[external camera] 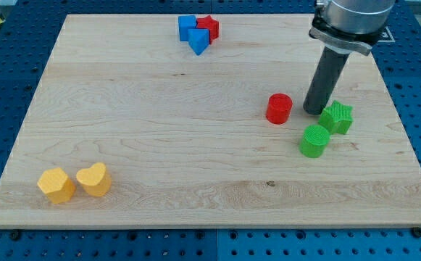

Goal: Move the red circle to the top right of the yellow heart

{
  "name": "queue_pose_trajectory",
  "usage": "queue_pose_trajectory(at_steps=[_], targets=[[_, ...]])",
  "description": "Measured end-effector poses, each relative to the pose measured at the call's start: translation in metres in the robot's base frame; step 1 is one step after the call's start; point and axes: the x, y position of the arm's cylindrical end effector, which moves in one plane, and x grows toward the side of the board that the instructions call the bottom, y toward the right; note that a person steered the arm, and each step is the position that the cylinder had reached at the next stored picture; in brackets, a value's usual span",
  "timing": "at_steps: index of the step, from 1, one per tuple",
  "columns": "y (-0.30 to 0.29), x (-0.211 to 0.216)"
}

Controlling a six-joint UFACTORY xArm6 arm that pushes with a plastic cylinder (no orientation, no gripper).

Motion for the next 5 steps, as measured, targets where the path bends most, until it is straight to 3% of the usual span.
queue_pose_trajectory(at_steps=[5], targets=[[-0.140,0.005]])
